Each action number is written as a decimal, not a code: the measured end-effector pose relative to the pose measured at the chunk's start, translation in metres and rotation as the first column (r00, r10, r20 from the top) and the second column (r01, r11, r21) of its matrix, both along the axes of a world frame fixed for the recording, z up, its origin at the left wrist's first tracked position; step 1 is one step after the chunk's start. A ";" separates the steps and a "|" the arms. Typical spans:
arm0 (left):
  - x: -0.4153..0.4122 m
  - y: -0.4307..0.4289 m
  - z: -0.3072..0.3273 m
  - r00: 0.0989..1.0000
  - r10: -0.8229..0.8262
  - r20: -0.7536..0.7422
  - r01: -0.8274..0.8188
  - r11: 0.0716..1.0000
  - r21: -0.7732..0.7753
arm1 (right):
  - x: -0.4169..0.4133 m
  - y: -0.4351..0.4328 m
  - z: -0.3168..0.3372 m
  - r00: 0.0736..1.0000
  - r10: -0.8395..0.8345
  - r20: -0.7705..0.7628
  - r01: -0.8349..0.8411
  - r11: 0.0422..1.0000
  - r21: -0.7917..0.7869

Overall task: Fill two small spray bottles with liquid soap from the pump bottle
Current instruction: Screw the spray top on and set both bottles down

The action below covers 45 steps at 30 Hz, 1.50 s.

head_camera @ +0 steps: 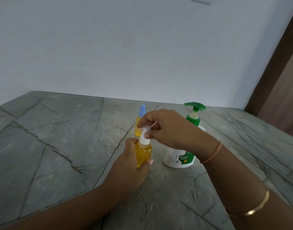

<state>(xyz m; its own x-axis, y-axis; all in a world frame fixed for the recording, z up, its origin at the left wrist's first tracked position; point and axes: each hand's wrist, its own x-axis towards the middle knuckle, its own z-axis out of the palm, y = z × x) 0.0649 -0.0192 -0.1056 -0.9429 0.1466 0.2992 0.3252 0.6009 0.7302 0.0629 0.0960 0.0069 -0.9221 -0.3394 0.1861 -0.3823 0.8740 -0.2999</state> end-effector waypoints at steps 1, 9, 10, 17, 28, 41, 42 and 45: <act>0.000 0.000 0.000 1.000 -0.002 -0.001 0.002 1.000 0.003 | -0.001 -0.001 -0.001 1.000 -0.020 -0.017 0.020 1.000 0.011; 0.000 -0.002 -0.001 1.000 -0.025 -0.012 0.025 1.000 0.002 | 0.002 -0.001 -0.019 0.987 -0.016 0.160 0.050 0.977 -0.209; 0.000 -0.002 -0.001 0.999 -0.038 -0.019 0.038 0.999 0.010 | 0.000 0.001 -0.023 0.974 0.037 0.225 0.030 0.957 -0.288; -0.005 -0.001 -0.010 0.997 -0.049 -0.061 0.049 0.999 0.003 | 0.001 -0.005 -0.057 0.974 -0.208 -0.086 0.153 0.890 -0.429; -0.013 -0.001 -0.017 0.994 -0.085 -0.064 0.089 0.994 0.059 | 0.004 0.002 -0.068 0.987 -0.013 0.160 0.114 0.761 -0.639; -0.013 -0.003 -0.016 0.985 -0.103 -0.142 0.112 0.992 0.058 | 0.004 0.002 -0.073 0.969 0.179 0.171 0.035 0.585 -0.810; -0.014 -0.003 -0.016 0.983 -0.104 -0.149 0.114 0.992 0.059 | 0.004 0.003 -0.072 0.975 0.174 0.138 0.012 0.580 -0.815; -0.014 -0.002 -0.015 0.980 -0.144 -0.136 0.153 0.987 0.058 | 0.005 -0.003 -0.074 0.996 0.070 0.055 0.004 0.581 -0.814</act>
